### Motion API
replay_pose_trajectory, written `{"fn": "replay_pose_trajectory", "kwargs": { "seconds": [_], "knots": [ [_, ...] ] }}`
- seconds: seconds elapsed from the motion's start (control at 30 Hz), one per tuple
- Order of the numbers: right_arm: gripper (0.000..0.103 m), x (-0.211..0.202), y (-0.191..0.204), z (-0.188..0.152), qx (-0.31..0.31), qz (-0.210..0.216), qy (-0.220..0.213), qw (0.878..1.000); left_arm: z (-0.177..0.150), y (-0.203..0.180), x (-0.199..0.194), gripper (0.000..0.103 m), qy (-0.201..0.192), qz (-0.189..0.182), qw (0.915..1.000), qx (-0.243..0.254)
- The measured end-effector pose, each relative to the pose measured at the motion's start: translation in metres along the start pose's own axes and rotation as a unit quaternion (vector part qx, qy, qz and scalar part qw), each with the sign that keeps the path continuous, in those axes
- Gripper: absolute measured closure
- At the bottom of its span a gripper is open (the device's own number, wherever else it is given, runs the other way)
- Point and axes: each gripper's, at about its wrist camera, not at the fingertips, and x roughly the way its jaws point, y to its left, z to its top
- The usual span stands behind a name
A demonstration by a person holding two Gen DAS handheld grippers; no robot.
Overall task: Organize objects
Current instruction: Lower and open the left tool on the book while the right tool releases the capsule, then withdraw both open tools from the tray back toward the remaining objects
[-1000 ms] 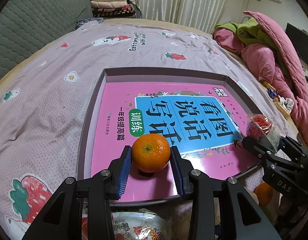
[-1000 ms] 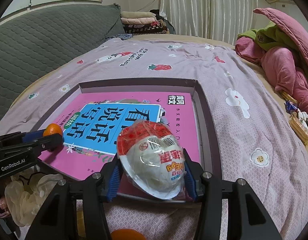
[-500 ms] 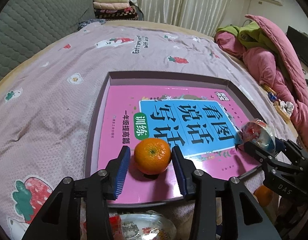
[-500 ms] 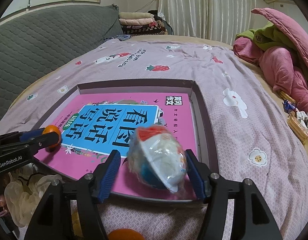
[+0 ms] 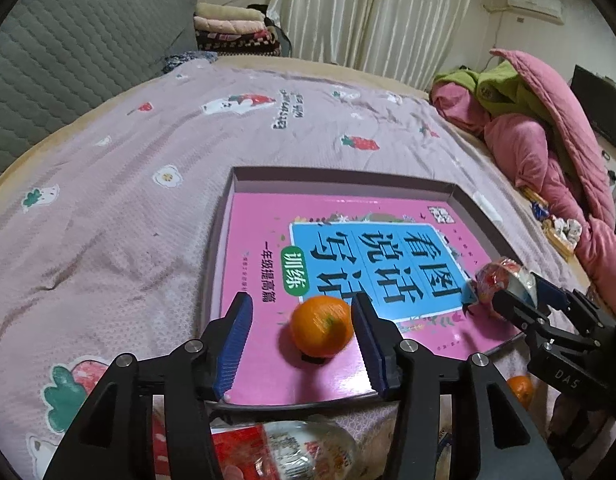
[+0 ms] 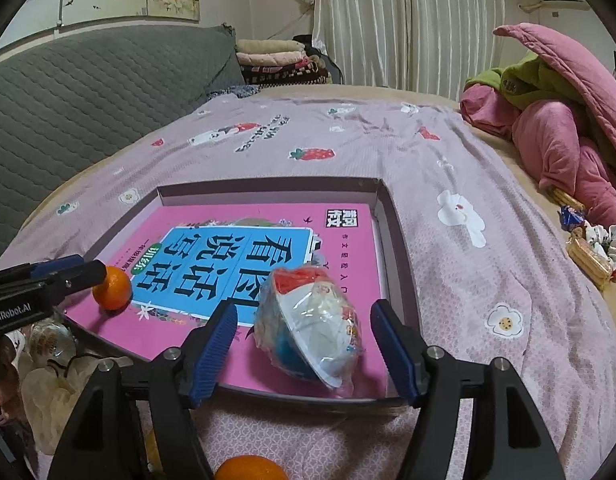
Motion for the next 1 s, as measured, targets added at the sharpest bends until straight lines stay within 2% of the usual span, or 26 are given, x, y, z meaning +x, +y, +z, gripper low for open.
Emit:
{"fn": "replay_pose_trajectory", "kwargs": {
  "seconds": [0.37,0.6,1.0],
  "knots": [
    [0.033,-0.026,0.0,0.001,0.002,0.008,-0.048,0.999,-0.006,0.002,-0.037,0.043,-0.048,-0.009,0.9987,0.015],
    [0.032,-0.038,0.002,-0.001,-0.001,0.018,-0.059,0.998,-0.019,-0.008,-0.056,0.043,-0.072,-0.025,0.9964,0.037],
    [0.032,-0.061,0.003,-0.01,0.0,0.034,-0.072,0.997,-0.034,-0.019,-0.074,0.041,-0.072,-0.044,0.9953,0.048]
  ]
}}
